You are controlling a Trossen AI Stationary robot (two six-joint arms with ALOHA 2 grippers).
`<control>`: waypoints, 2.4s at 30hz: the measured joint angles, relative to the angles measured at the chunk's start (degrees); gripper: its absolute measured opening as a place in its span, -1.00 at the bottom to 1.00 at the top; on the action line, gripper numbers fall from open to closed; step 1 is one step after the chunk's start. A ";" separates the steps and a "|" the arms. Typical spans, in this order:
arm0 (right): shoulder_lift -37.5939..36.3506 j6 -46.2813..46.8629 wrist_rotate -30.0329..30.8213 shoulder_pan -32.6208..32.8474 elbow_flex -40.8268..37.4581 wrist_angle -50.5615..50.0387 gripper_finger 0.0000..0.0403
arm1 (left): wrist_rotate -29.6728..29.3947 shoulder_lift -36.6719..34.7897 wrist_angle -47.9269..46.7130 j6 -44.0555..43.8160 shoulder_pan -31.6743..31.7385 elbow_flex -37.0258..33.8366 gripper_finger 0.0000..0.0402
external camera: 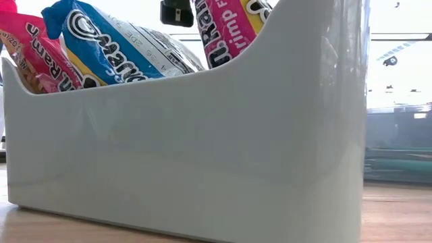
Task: Pick & Place Food Item
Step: Put the red seasoning into the left gray bin
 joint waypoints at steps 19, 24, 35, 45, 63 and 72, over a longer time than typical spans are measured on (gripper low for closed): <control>-0.14 5.61 1.51 0.02 0.09 0.29 0.02 | 2.48 0.02 0.01 -1.12 0.09 1.31 0.92; -0.88 10.48 1.61 0.07 0.15 0.77 0.02 | 2.59 -0.26 -0.72 -2.77 1.24 2.94 0.75; -1.91 22.94 -0.46 1.33 -0.17 1.18 0.02 | -1.65 -6.97 -4.75 -2.18 8.10 5.99 0.72; -3.34 33.48 0.75 0.95 -0.11 1.98 0.02 | -28.13 -18.27 -5.85 3.28 9.60 5.66 0.72; -8.22 35.18 5.85 -0.26 -0.02 2.68 0.02 | -48.08 -17.46 1.00 17.26 -3.12 4.97 0.73; -8.67 34.96 7.73 -0.26 -0.02 2.82 0.02 | -48.51 -17.73 6.17 30.04 -6.80 4.90 0.73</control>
